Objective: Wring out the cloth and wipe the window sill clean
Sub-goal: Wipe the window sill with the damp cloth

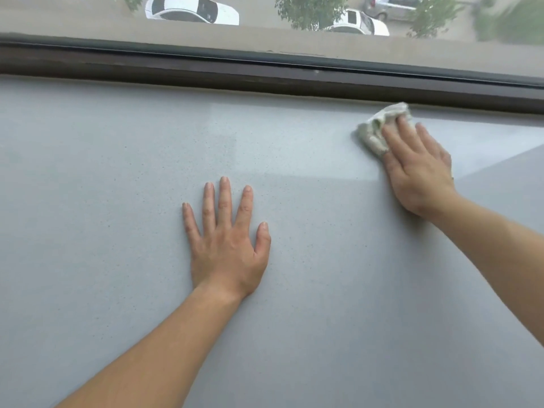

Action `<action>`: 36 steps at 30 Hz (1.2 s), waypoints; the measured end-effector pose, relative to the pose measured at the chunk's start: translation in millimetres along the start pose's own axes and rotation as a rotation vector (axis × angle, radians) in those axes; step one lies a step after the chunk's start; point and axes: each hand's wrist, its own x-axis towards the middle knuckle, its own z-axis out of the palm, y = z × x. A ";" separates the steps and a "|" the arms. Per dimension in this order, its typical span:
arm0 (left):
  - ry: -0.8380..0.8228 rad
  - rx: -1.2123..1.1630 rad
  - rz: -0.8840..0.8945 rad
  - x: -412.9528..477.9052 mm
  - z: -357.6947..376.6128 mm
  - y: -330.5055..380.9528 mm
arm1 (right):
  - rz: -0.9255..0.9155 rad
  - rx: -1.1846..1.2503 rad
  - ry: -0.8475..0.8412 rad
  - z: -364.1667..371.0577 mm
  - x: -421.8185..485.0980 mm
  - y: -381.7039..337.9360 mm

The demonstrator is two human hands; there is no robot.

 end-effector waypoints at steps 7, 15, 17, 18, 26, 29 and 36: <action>0.009 0.006 -0.007 -0.8 0.9 0.5 | -0.044 -0.023 0.010 26.9 -77.0 -47.7; 0.029 -0.041 -0.013 -1.9 -0.5 -0.5 | 0.121 0.062 0.049 18.0 -70.3 0.8; 0.039 -0.052 -0.016 -2.5 -0.6 -0.3 | 0.167 0.037 0.088 28.5 -100.0 -23.0; 0.038 -0.048 -0.019 -2.8 -0.9 -0.3 | 0.098 0.014 0.078 33.7 -121.1 -32.2; 0.033 -0.189 -0.007 -39.3 -5.1 27.3 | -0.091 -0.040 -0.021 21.1 -132.0 29.0; 0.054 -0.252 0.097 -103.4 7.2 58.4 | 0.088 0.022 0.003 24.1 -134.7 16.0; 0.028 -0.064 0.107 -192.5 41.3 93.0 | -0.414 -0.101 -0.091 44.0 -241.6 19.6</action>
